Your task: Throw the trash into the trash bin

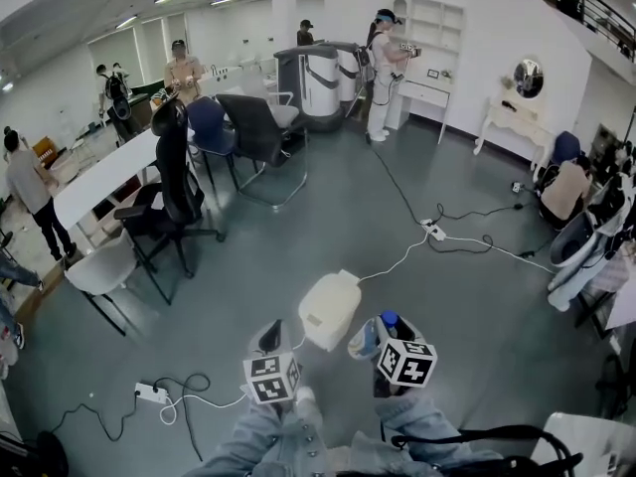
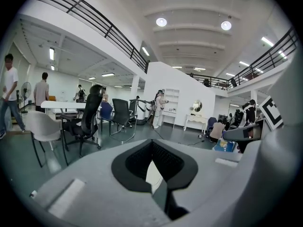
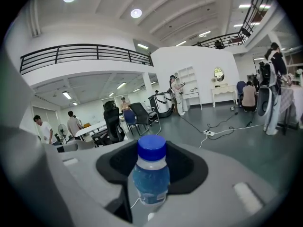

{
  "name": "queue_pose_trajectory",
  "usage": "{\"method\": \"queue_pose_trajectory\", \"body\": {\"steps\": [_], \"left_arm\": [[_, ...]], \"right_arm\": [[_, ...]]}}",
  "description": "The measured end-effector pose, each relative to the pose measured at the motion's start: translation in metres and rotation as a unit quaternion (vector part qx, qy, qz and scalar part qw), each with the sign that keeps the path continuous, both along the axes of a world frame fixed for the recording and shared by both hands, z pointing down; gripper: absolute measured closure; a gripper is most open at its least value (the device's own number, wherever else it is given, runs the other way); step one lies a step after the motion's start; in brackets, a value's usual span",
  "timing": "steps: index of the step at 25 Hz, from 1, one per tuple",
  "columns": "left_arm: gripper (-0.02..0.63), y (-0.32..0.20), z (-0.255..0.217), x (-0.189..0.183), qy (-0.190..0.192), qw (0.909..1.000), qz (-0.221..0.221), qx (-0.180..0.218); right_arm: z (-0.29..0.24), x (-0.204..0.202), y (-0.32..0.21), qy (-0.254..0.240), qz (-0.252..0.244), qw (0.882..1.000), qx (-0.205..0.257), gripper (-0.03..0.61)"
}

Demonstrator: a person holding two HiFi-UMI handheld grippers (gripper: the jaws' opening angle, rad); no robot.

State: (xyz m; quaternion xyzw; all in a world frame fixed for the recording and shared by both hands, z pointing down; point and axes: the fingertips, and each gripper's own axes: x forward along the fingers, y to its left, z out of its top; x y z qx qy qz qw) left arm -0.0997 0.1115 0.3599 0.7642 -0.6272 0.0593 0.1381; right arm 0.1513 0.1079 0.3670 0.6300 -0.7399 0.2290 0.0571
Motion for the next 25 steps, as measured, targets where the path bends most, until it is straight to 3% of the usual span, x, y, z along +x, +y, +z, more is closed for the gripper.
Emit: {"method": "queue_pose_trajectory", "body": {"steps": [15, 25], "left_arm": [[0.605, -0.176, -0.018, -0.027, 0.003, 0.9996, 0.026, 0.010], [0.605, -0.263, -0.005, -0.076, 0.037, 0.9992, -0.015, 0.000]], "right_arm": [[-0.027, -0.035, -0.176, 0.016, 0.008, 1.000, 0.008, 0.393], [-0.037, -0.083, -0.271, 0.060, -0.029, 0.998, 0.007, 0.393]]}}
